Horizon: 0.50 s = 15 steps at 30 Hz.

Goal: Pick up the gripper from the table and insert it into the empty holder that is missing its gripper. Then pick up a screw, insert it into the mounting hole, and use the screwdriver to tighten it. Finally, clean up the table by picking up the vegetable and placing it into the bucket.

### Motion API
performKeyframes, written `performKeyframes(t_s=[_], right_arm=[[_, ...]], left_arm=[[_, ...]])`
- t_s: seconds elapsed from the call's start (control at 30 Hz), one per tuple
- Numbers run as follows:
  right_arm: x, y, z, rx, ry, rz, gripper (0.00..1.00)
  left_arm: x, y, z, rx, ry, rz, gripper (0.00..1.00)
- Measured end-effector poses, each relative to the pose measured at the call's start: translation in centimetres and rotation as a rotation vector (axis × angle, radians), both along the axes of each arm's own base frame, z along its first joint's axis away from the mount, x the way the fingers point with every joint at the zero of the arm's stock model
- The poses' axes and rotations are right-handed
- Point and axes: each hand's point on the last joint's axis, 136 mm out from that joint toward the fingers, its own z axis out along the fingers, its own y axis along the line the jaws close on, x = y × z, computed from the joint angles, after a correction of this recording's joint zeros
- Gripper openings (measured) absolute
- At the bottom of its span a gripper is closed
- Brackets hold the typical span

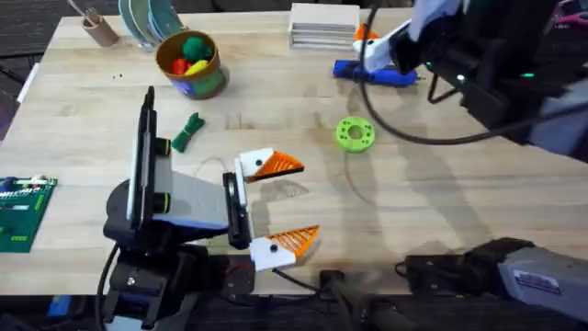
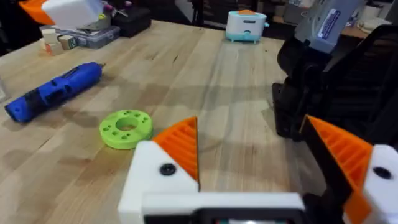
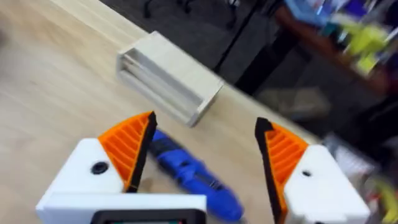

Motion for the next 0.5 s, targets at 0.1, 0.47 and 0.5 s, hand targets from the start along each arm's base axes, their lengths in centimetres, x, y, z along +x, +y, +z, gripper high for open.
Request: performKeyframes(t_s=[0.1,0.47,0.5], right_arm=[[-1.7,-0.5,0.2,0.119,0.081,-0.046,0.992],[-6.1,-1.9,-0.7,0.404,0.309,-0.198,0.994],[-6.4,-2.0,-1.2,0.413,0.334,-0.211,0.993]], left_arm=[[0.0,0.0,0.0,0.000,0.002,0.000,0.921],[0.0,0.0,0.0,0.001,-0.002,0.000,0.770],[0.0,0.0,0.0,0.000,-0.001,0.000,0.924]])
